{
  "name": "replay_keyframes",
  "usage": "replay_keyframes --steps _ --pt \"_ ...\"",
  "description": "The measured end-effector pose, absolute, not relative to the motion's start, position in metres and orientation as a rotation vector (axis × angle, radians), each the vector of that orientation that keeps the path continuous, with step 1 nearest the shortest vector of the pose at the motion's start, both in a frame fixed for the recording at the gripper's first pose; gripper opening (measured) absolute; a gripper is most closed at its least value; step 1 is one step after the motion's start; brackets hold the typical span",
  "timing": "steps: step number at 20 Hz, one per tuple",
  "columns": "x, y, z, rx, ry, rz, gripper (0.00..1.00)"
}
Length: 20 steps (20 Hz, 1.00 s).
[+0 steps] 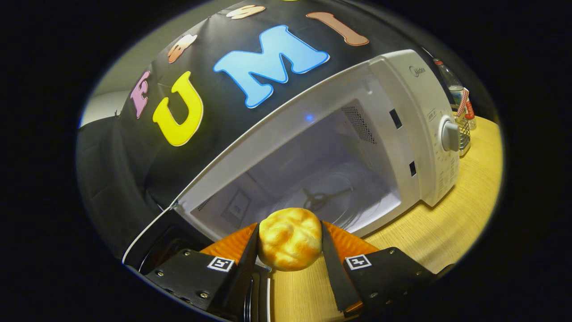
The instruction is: Open the microwave, put the food inside, and close the microwave door.
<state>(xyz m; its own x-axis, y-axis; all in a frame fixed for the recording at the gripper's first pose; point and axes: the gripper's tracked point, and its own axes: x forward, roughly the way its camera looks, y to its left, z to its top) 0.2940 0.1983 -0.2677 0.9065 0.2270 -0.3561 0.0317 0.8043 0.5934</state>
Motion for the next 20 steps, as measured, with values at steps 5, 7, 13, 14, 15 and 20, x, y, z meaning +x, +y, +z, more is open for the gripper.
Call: replay_keyframes --steps 5,7,13,14,15,20 --pt "0.317 0.196 -0.281 0.64 0.411 0.069 0.75" --pt "0.325 0.192 -0.286 0.643 0.403 0.041 0.78" --pt "0.337 0.189 -0.306 0.647 0.424 -0.015 0.79" --pt "0.337 0.189 -0.309 0.643 0.43 -0.021 0.78" --pt "0.338 0.189 -0.312 0.64 0.437 -0.03 0.79" --pt "0.344 0.187 -0.316 0.632 0.432 -0.043 0.83"
